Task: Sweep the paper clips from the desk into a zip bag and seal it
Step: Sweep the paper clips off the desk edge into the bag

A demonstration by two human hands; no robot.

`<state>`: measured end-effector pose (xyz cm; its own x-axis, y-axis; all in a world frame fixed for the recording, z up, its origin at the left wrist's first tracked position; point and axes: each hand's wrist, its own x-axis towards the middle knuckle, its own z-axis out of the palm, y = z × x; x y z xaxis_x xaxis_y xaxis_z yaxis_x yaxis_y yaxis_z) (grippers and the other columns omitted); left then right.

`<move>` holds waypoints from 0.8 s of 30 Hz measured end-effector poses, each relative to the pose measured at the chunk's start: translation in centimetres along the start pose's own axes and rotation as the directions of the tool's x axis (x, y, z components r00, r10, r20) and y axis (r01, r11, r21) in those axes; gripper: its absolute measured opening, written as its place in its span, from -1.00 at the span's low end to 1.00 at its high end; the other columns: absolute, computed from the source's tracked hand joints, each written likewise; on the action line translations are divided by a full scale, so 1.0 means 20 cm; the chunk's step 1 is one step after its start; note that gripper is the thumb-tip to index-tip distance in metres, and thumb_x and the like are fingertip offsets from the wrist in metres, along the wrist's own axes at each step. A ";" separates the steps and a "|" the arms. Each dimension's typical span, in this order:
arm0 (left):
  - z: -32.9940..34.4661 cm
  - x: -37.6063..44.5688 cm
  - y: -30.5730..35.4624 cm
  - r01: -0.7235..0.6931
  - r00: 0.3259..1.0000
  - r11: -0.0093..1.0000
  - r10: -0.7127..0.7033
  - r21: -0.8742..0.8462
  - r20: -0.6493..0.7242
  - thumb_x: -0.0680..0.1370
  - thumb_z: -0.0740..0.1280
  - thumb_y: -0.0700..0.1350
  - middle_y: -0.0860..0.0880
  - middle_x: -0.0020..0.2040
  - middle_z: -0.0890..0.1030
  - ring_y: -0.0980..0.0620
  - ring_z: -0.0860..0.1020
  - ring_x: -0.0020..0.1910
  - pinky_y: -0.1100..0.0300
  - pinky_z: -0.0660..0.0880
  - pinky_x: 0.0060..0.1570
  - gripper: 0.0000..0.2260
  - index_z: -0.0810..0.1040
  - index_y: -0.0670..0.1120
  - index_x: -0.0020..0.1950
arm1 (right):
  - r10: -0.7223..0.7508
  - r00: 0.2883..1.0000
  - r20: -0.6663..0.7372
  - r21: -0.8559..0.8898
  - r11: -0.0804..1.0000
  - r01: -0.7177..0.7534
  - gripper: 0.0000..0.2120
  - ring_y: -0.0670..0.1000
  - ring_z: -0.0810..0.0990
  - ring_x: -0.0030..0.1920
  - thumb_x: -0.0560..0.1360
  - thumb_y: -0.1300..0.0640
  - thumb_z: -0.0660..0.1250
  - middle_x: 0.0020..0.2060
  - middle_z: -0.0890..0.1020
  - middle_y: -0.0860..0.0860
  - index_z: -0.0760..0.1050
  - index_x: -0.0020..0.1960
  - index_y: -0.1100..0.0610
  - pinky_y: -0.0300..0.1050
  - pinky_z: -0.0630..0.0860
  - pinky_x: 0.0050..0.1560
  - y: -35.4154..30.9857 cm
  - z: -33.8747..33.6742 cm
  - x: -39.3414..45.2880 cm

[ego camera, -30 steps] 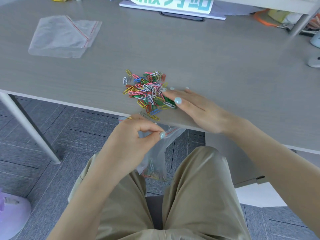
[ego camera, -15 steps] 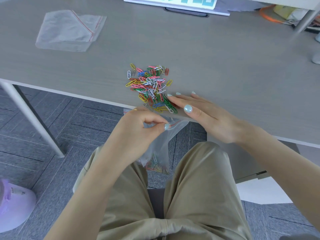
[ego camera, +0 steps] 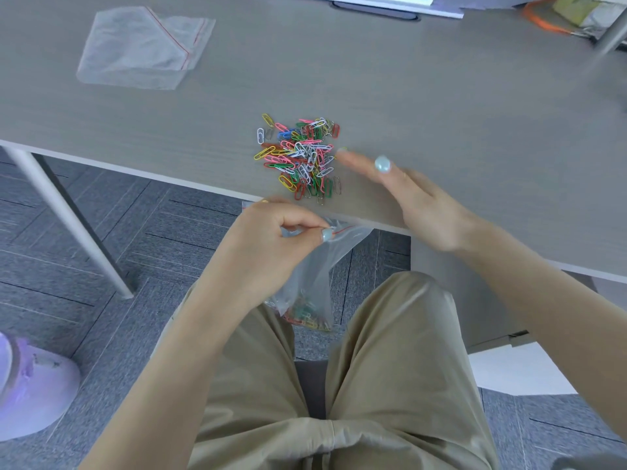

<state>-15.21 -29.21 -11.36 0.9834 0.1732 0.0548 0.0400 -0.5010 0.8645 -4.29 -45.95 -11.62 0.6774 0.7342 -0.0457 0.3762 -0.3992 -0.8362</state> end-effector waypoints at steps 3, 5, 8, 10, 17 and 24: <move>0.00 0.00 0.00 -0.009 1.000 1.000 0.009 0.014 0.004 0.42 0.36 -0.09 0.26 -0.32 0.57 0.40 0.47 -0.19 0.60 0.30 -0.21 -0.82 0.57 0.18 -0.32 | 0.063 0.994 -0.093 -0.132 0.988 -0.075 -0.55 -0.38 -0.01 0.36 0.59 -0.16 -0.15 0.46 0.11 -0.24 0.13 0.45 -0.11 -0.26 -0.18 0.46 -0.03 -0.03 0.11; -0.01 0.00 -0.01 -0.013 1.000 1.000 0.013 0.016 0.005 0.42 0.36 -0.10 0.34 -0.36 0.57 0.42 0.47 -0.19 0.60 0.30 -0.19 -0.80 0.56 0.20 -0.33 | 0.061 0.995 -0.084 -0.245 0.966 -0.080 -0.54 -0.42 -0.03 0.28 0.60 -0.13 -0.17 0.44 0.08 -0.26 0.09 0.47 -0.06 -0.31 -0.24 0.42 -0.02 -0.03 0.15; -0.02 0.01 -0.02 -0.019 1.000 1.000 0.019 0.010 -0.016 0.41 0.37 -0.09 0.32 -0.35 0.58 0.39 0.48 -0.19 0.59 0.31 -0.19 -0.81 0.56 0.21 -0.33 | 0.011 1.000 0.015 -0.336 0.942 -0.005 -0.54 -0.36 -0.02 0.38 0.61 -0.09 -0.15 0.47 0.12 -0.19 0.11 0.47 -0.03 -0.18 -0.22 0.48 -0.01 -0.04 0.14; -0.03 0.01 -0.02 -0.023 0.999 1.000 0.024 0.008 -0.031 0.42 0.36 -0.09 0.24 -0.30 0.58 0.38 0.48 -0.19 0.58 0.31 -0.20 -0.80 0.56 0.20 -0.33 | -0.023 0.998 0.066 -0.375 0.926 0.047 -0.50 -0.30 0.01 0.44 0.57 -0.13 -0.15 0.48 0.14 -0.16 0.12 0.47 -0.04 -0.14 -0.19 0.50 0.00 -0.03 0.12; -0.03 0.01 -0.02 -0.020 1.000 1.000 0.020 0.017 0.012 0.41 0.36 -0.11 0.15 -0.20 0.57 0.38 0.47 -0.19 0.61 0.27 -0.21 -0.86 0.60 0.13 -0.27 | -0.112 0.964 0.242 -0.518 0.825 0.226 -0.26 -0.26 -0.12 0.47 0.43 -0.36 -0.33 0.49 0.01 -0.16 -0.04 0.49 0.01 -0.17 -0.27 0.47 -0.02 0.05 0.01; -0.04 0.00 -0.04 0.000 1.000 1.000 0.000 0.014 0.010 0.42 0.36 -0.13 0.16 -0.18 0.57 0.38 0.48 -0.18 0.58 0.30 -0.18 -0.85 0.61 0.13 -0.27 | -0.163 0.935 0.314 -0.493 0.814 0.308 -0.26 -0.27 -0.14 0.47 0.42 -0.36 -0.38 0.47 0.01 -0.18 -0.06 0.48 -0.01 -0.14 -0.27 0.48 -0.02 0.08 -0.03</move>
<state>-15.40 -28.07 -11.58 0.9852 0.1644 0.0494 0.0425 -0.5125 0.8576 -5.80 -45.33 -12.04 0.3733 0.9245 -0.0779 0.8262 -0.3694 -0.4252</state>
